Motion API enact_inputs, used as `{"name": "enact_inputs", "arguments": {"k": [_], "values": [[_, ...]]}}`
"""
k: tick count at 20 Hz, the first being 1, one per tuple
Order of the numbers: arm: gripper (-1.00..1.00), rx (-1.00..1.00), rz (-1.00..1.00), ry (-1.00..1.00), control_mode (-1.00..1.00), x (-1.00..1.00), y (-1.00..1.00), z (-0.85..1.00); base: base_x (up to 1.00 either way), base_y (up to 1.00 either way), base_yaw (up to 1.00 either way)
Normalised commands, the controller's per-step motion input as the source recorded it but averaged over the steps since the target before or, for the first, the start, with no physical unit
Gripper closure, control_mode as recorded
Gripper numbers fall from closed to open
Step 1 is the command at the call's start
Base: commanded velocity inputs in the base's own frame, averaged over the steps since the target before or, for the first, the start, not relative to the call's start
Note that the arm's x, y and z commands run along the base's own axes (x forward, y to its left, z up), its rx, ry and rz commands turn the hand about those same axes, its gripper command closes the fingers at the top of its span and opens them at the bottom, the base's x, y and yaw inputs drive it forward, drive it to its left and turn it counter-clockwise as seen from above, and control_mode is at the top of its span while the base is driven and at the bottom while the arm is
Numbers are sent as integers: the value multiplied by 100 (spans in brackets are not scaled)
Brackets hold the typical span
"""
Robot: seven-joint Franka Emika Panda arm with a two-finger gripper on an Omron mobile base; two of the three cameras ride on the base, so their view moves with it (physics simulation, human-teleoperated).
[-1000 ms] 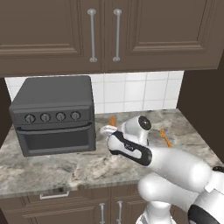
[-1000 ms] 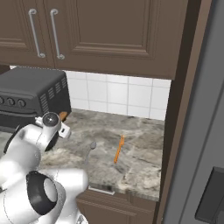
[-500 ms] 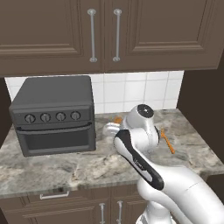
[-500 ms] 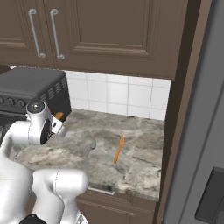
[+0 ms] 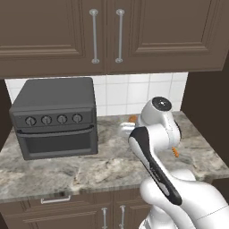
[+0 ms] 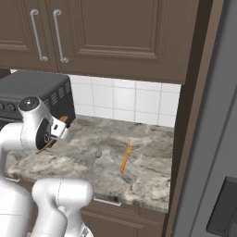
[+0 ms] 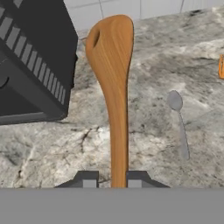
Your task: Organize the utensils by type. Pick up the wooden spoons from the counter and place them in the open cabinet. Then pick up the metallic utensils from the counter and place them in the open drawer.
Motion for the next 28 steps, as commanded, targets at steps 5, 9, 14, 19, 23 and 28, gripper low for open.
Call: {"name": "enact_inputs", "arguments": {"k": [5,9,14,19,23,28], "values": [[100,-3,7,2,-100,-36,-35,44,0,0,0],[100,0,11,2,-100,-28,-28,33,0,0,0],[100,-1,9,0,-100,-6,-4,6,0,0,0],[100,0,0,0,-100,0,0,0,0,0,0],[100,0,0,0,-100,0,0,0,0,0,0],[100,0,0,0,-100,0,0,0,0,0,0]]}}
